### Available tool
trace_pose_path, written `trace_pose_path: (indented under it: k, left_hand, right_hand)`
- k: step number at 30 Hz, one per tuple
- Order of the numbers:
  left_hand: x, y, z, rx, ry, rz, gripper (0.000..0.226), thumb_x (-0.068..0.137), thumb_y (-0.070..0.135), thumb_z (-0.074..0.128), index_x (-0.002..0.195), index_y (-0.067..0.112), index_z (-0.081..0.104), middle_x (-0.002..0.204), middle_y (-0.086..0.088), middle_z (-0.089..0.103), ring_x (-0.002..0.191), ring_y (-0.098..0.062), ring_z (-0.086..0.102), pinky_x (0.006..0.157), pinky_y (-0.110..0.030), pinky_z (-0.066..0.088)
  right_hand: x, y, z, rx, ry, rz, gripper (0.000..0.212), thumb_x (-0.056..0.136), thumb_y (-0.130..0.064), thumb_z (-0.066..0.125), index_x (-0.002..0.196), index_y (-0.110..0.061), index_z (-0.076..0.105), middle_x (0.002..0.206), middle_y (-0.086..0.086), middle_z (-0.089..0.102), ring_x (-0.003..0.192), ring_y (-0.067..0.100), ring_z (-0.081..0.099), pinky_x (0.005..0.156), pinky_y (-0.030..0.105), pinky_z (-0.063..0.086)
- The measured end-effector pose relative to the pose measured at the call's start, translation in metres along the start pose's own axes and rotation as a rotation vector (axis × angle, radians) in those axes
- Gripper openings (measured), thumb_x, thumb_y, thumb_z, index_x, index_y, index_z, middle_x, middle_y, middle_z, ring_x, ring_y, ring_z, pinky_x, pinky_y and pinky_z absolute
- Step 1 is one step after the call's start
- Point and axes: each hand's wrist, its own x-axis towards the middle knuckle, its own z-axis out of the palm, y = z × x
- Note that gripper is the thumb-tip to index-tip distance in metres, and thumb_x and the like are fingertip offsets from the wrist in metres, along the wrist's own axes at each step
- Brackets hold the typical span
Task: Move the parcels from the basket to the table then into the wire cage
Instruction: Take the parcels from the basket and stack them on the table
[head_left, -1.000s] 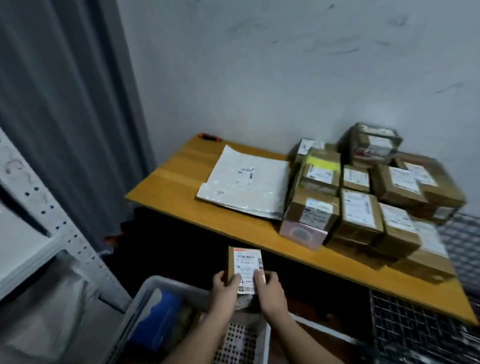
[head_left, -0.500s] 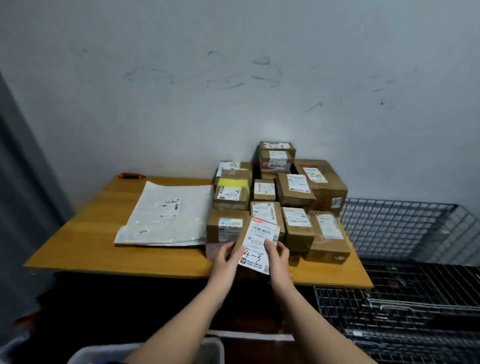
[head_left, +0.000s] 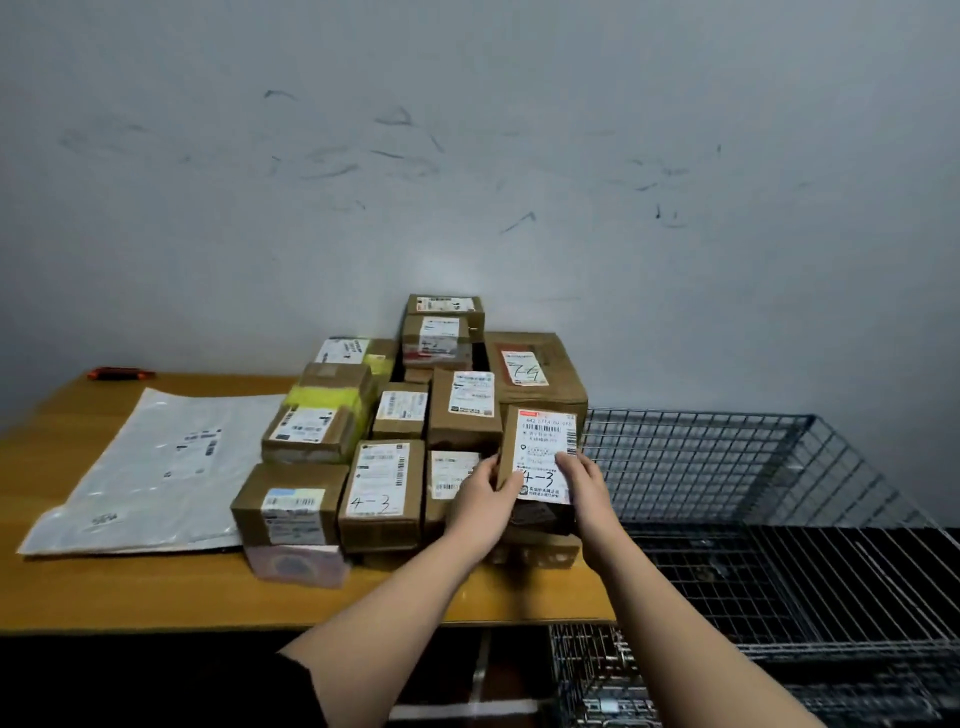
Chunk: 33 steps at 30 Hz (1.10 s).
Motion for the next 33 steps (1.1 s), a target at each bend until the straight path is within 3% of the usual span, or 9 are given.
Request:
trace_pose_path:
  k: [3,6,10,17,22,24,28,31,33]
  left_hand:
    - [0.014,-0.002,0.014,0.247,-0.021,-0.001,0.055,0.091,0.044,0.054,0.139,0.024,0.04,0.131,0.002,0.058,0.113,-0.019,0.058,0.096,-0.039,0.048]
    - [0.018,-0.002,0.021,0.439,-0.032,0.034,0.056,0.09,0.043,0.055,0.139,0.022,0.037,0.13,0.003,0.057,0.113,-0.019,0.058,0.093,-0.036,0.049]
    - [0.022,-0.006,0.022,0.418,0.008,0.037,0.057,0.09,0.041,0.058,0.14,0.024,0.036,0.131,0.004,0.057,0.112,-0.016,0.059,0.09,-0.032,0.05]
    - [0.029,0.002,-0.005,0.173,0.219,0.204,0.052,0.092,0.045,0.054,0.14,0.04,0.036,0.14,0.006,0.043,0.114,-0.013,0.054,0.091,-0.036,0.051]
    - [0.051,0.023,-0.054,0.124,0.388,0.159,0.051,0.096,0.04,0.05,0.144,0.034,0.035,0.142,0.001,0.035,0.107,-0.008,0.045,0.08,-0.021,0.039]
    - [0.066,0.028,-0.08,0.171,0.441,0.117,0.051,0.096,0.039,0.05,0.145,0.032,0.036,0.141,-0.002,0.037,0.106,-0.012,0.047,0.081,-0.023,0.037]
    - [0.101,0.031,-0.123,0.216,0.429,0.071,0.049,0.094,0.027,0.056,0.141,0.017,0.044,0.136,-0.009,0.05,0.116,-0.024,0.054,0.097,-0.033,0.044]
    - [0.122,0.029,-0.141,0.227,0.4,0.049,0.045,0.092,0.018,0.058,0.135,0.01,0.049,0.131,-0.009,0.058,0.114,-0.024,0.057,0.097,-0.036,0.047]
    - [0.136,0.025,-0.149,0.257,0.375,0.02,0.045,0.092,0.016,0.058,0.135,0.009,0.046,0.132,-0.009,0.058,0.115,-0.025,0.057,0.096,-0.033,0.046]
  right_hand:
    - [0.018,0.003,-0.018,-0.013,-0.026,0.089,0.037,0.098,-0.033,0.05,0.125,-0.009,0.044,0.095,0.003,0.064,0.078,0.014,0.062,0.057,0.026,0.047]
    - [0.034,0.015,-0.024,-0.05,-0.054,0.16,0.045,0.096,-0.037,0.051,0.13,-0.007,0.049,0.107,0.011,0.07,0.084,0.021,0.07,0.052,0.024,0.05]
    - [0.042,0.022,-0.019,-0.005,-0.032,0.185,0.043,0.096,-0.037,0.052,0.127,-0.009,0.049,0.107,0.013,0.069,0.088,0.027,0.069,0.06,0.031,0.051]
    - [0.049,-0.012,0.024,0.045,0.017,-0.043,0.037,0.094,-0.038,0.055,0.124,-0.021,0.043,0.124,0.011,0.057,0.106,0.023,0.061,0.086,0.039,0.053]
    - [0.058,-0.05,0.084,-0.221,-0.107,-0.094,0.058,0.096,-0.043,0.049,0.147,-0.021,0.033,0.15,0.01,0.026,0.135,0.031,0.035,0.111,0.045,0.032]
    - [0.067,-0.063,0.113,-0.359,-0.185,-0.103,0.068,0.092,-0.051,0.048,0.149,-0.019,0.03,0.153,0.011,0.028,0.138,0.032,0.033,0.114,0.044,0.028]
    - [0.115,-0.063,0.162,-0.48,-0.279,-0.087,0.083,0.072,-0.061,0.053,0.136,-0.009,0.044,0.136,0.01,0.053,0.12,0.033,0.053,0.104,0.047,0.043]
    - [0.157,-0.054,0.19,-0.591,-0.297,-0.097,0.095,0.06,-0.071,0.048,0.132,-0.01,0.05,0.134,0.01,0.057,0.117,0.033,0.056,0.102,0.046,0.045]
    - [0.152,-0.063,0.197,-0.682,-0.291,-0.101,0.09,0.072,-0.068,0.048,0.138,-0.007,0.045,0.14,0.015,0.051,0.124,0.036,0.051,0.105,0.045,0.041]
